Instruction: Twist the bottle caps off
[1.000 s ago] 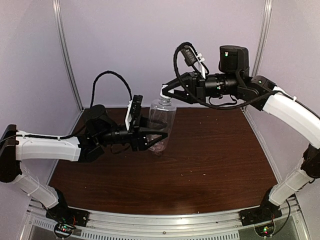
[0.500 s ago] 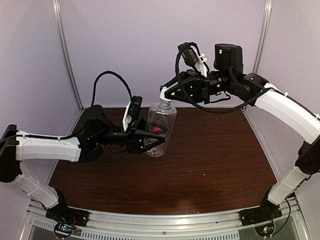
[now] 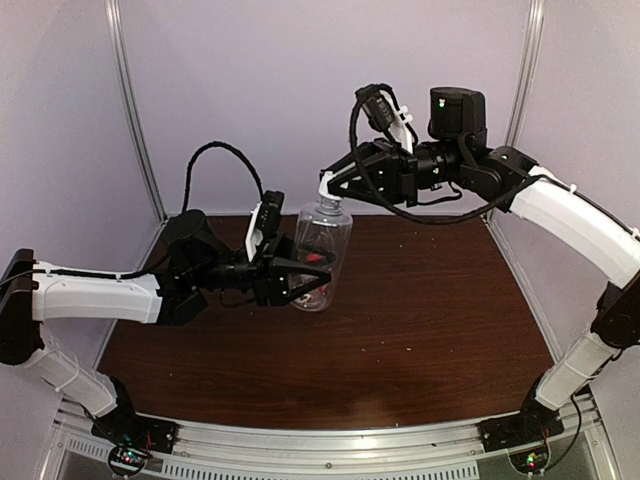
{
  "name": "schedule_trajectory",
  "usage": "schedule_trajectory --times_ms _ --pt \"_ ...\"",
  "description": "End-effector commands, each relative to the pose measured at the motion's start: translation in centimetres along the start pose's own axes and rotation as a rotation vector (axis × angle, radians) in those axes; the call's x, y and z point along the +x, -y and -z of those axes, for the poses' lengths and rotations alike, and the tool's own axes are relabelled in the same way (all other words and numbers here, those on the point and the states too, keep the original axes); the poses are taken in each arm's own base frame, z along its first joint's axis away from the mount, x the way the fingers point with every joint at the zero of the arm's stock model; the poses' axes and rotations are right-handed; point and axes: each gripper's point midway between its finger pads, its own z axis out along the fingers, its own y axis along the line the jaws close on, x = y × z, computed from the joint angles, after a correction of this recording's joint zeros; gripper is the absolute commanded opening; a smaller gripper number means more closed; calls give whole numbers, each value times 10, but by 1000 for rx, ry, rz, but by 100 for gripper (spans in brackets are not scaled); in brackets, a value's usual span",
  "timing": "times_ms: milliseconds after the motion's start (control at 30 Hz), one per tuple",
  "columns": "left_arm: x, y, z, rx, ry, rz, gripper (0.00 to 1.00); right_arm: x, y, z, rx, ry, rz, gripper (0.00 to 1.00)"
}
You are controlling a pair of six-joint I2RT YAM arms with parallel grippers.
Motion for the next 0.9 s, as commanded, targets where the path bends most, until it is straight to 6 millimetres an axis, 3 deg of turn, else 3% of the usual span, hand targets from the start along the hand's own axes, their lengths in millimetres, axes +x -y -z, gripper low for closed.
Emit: schedule_trajectory --times_ms 0,867 --pt "-33 6 4 7 116 -115 43 -1 2 9 46 0 -19 27" --pt "-33 -6 4 -62 120 -113 43 -4 -3 10 110 17 -39 56"
